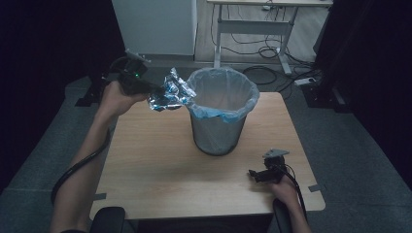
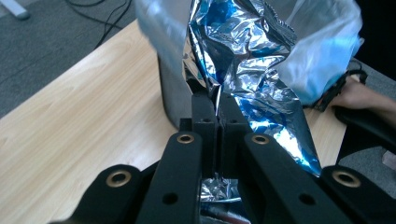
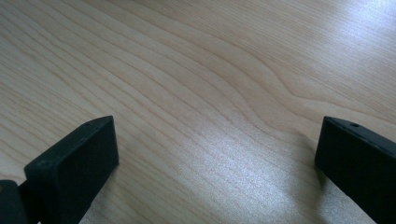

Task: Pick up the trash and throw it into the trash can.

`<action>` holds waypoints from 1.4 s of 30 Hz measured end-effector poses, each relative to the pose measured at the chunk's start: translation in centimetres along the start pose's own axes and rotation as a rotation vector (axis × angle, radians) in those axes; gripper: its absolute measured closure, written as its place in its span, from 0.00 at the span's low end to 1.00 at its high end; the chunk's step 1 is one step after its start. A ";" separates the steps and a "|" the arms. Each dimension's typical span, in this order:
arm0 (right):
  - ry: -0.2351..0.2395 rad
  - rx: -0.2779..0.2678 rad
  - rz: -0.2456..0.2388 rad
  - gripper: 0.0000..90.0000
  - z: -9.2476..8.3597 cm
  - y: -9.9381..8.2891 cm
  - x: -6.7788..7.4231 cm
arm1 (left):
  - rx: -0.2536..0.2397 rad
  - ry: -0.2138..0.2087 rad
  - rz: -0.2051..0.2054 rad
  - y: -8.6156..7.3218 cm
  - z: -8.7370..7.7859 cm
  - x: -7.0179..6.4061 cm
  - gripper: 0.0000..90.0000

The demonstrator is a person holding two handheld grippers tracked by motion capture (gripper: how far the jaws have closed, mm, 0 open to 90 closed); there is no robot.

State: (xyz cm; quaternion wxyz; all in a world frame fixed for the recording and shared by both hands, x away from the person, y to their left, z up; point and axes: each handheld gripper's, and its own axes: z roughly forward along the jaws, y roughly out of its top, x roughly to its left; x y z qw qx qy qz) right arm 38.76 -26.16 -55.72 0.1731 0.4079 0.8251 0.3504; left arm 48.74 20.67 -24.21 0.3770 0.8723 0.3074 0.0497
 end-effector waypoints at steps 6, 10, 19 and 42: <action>0.001 0.000 -0.002 0.00 0.0 0.0 0.0 | 0.001 0.000 0.015 2.6 1.3 -0.7 0.98; 0.002 0.000 -0.002 0.00 0.0 0.0 0.0 | 0.000 0.003 0.029 4.2 2.4 -1.1 0.98; 0.005 0.000 -0.004 0.00 0.0 0.0 0.1 | -0.005 0.009 0.060 7.2 5.6 -2.2 0.98; 0.012 0.001 -0.012 0.00 0.1 0.1 0.2 | 0.088 0.084 0.120 10.0 14.9 -3.3 0.94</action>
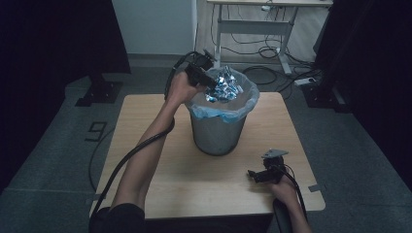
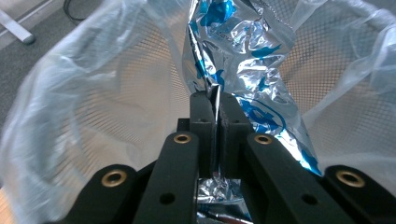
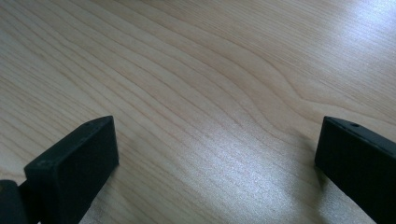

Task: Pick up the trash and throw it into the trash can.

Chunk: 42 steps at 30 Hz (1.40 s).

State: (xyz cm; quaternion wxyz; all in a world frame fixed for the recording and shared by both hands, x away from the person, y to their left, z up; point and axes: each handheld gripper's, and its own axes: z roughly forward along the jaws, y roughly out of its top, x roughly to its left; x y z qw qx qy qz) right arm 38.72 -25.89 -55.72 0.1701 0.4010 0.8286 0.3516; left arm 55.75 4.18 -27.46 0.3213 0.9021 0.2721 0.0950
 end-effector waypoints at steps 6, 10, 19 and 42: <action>0.002 0.001 -0.001 0.00 0.0 0.0 0.0 | 0.009 0.035 0.045 0.1 0.5 -0.5 0.50; 0.003 0.001 -0.003 0.00 0.0 0.0 0.1 | -0.031 0.027 0.052 -0.1 -0.4 -0.4 0.30; 0.003 0.001 -0.003 0.00 0.0 0.0 0.1 | -0.094 0.021 0.044 -1.8 -2.9 -0.2 0.05; 0.002 0.000 -0.004 0.00 0.0 0.0 0.1 | -0.183 0.021 0.035 -7.2 -6.8 0.6 0.00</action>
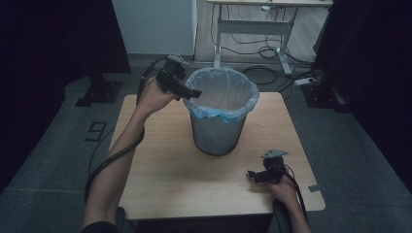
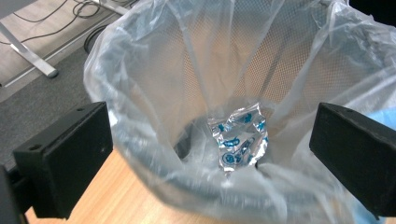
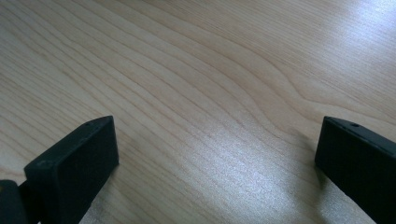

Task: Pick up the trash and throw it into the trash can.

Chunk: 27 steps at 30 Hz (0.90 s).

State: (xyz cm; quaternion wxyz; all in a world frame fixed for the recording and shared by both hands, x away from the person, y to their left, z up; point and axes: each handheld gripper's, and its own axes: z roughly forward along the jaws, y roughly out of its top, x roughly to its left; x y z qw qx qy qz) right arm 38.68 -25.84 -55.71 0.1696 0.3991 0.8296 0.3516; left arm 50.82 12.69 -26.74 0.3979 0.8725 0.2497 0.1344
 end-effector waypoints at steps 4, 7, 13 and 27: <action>0.000 0.000 0.000 0.00 0.0 0.0 0.0 | -0.024 0.000 -0.019 -1.1 -1.0 0.5 0.00; 0.000 0.000 0.001 0.00 0.0 0.0 0.0 | -0.040 0.004 -0.032 -1.8 -1.9 0.9 0.00; 0.000 0.000 0.001 0.00 0.0 0.0 0.0 | -0.059 0.006 -0.048 -3.3 -3.4 1.3 0.00; -0.001 0.000 0.000 0.00 0.0 0.0 0.0 | -0.091 0.014 -0.066 -7.8 -5.7 2.2 0.00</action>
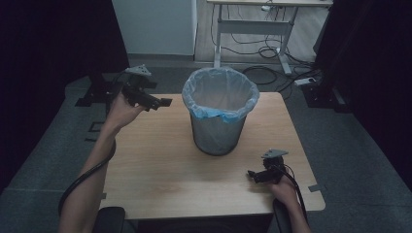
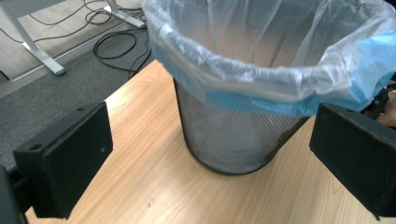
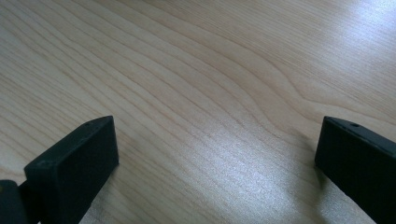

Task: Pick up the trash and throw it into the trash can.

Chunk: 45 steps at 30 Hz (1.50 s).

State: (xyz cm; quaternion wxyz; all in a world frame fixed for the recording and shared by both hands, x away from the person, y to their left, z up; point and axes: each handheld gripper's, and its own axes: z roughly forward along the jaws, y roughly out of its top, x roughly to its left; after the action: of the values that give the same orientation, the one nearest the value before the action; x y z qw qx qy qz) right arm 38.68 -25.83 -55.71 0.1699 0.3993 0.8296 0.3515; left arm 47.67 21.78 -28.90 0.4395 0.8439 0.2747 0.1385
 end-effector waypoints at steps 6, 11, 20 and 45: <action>0.000 0.000 -0.001 0.00 0.0 0.0 0.0 | -0.010 0.013 -0.009 -1.6 -0.8 0.2 0.00; 0.000 0.001 -0.001 0.00 0.0 0.0 0.0 | -0.009 0.028 -0.013 -2.8 -1.5 0.4 0.00; 0.000 0.000 -0.002 0.00 0.0 0.0 0.0 | -0.014 0.049 -0.029 -5.1 -2.6 0.8 0.00; 0.001 -0.001 0.001 0.00 0.0 0.0 0.0 | -0.005 0.025 -0.067 -11.8 0.6 0.3 0.00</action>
State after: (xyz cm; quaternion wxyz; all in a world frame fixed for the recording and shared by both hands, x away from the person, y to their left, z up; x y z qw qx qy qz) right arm 38.68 -25.81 -55.73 0.1695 0.3993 0.8293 0.3524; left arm 44.19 27.04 -38.84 0.4427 0.8312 0.3080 0.1351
